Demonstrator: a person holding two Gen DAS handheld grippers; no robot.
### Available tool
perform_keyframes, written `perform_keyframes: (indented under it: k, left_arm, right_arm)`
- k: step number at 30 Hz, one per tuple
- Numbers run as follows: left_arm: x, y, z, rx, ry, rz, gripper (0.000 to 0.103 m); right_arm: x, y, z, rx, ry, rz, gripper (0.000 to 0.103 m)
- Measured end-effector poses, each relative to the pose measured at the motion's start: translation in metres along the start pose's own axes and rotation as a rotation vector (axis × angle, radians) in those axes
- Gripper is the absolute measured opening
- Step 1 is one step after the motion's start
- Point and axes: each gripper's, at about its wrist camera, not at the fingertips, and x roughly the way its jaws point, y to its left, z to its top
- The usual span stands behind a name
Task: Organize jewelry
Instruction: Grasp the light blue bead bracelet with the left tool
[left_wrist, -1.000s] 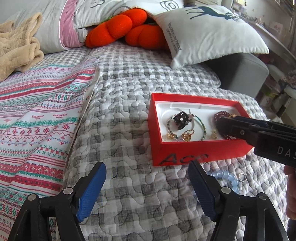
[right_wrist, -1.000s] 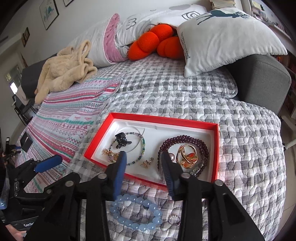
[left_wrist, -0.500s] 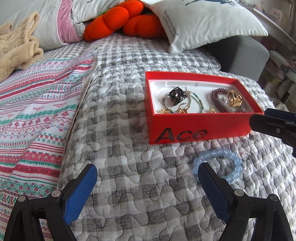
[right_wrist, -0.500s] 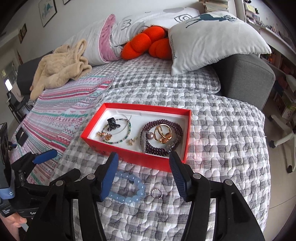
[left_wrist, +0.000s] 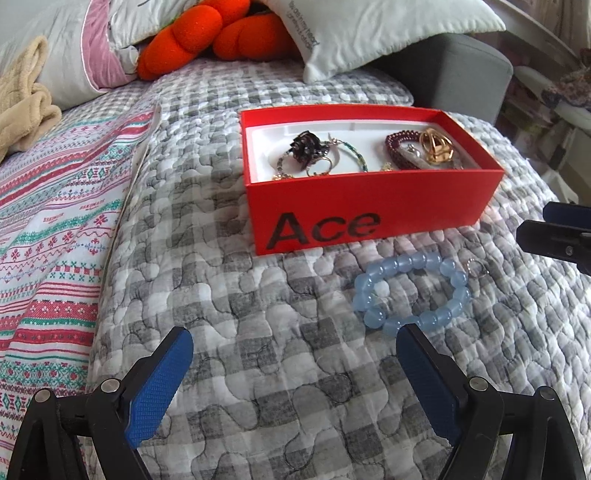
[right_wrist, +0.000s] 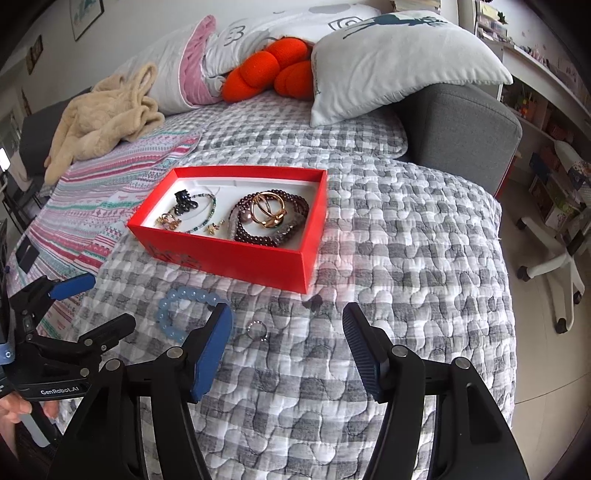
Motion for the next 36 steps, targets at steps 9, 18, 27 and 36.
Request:
perform_keyframes:
  k: [9,18,27,36]
  left_arm:
    - [0.015,-0.031,-0.003,0.098,0.032,-0.057,0.093]
    - [0.025,-0.051,0.004,0.129,0.039,-0.086,0.092]
    - [0.033,-0.061,0.012,0.127,0.040,-0.110,0.087]
    - [0.031,-0.059,0.018,0.124,0.043,-0.102,0.041]
  right_arm:
    - [0.002,-0.010,-0.010,-0.003,0.030,-0.020,0.066]
    - [0.003,-0.025,-0.020,0.002,0.050,-0.027,0.066]
    - [0.001,-0.040,-0.026,0.014,0.064,-0.038,0.066]
    - [0.004,-0.036,-0.021,0.006,0.071,-0.037,0.066]
